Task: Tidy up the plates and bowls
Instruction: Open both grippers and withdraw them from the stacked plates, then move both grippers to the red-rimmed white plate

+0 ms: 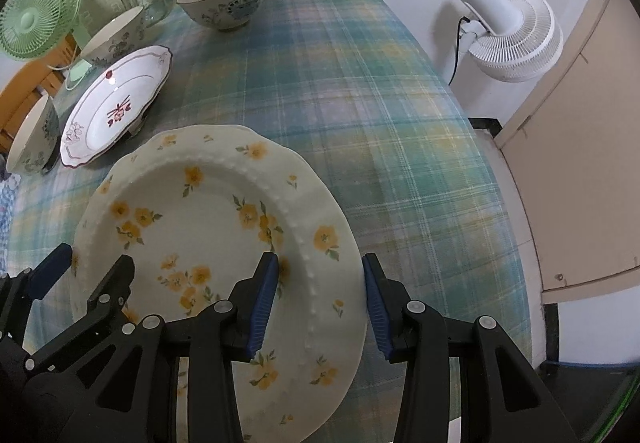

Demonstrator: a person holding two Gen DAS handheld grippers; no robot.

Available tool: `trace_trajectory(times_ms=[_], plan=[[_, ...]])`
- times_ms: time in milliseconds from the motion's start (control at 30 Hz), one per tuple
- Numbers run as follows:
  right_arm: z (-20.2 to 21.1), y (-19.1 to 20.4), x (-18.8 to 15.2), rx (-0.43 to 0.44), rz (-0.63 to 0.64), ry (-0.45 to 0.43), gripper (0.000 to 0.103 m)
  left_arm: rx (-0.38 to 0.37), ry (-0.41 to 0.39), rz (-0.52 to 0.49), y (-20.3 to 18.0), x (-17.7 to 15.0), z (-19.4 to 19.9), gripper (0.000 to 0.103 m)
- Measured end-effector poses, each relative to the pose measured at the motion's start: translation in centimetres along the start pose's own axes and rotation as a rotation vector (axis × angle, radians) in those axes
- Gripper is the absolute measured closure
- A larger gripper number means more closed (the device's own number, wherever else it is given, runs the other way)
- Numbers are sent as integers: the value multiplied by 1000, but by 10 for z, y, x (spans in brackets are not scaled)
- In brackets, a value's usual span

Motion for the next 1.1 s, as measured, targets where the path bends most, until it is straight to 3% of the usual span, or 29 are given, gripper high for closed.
trace_trajectory(times_ms=[200,300,367,733,900,1100], plan=[[-2,7,2,-7,21,7,45,-38,21,26,4,3,0,34],[-3,6,4,-1,14,21,44,-60,13,36,8,6,5,33],[1,4,6,9,-1,17,44,-77,-9,45,13,9,13,26],[65,37,41,-7,18,-138,44,-128,-123,111,57,43,53,23],[82,52,64,12,32,-193,44,-121,-193,135,80,63,65,21],[85,69,98,62,53,-240,44,-84,-211,178,97,84,58,21]])
Point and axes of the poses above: each gripper's, at about its wrist camera, not at the fingertips, and z roughly against the way its jaws point, y to its left, x to its top, the point moved 1 cm from there along -z, roughly the way its jaws point, and after that the axes turned 6 degrees about z, right-handed, at the moved point
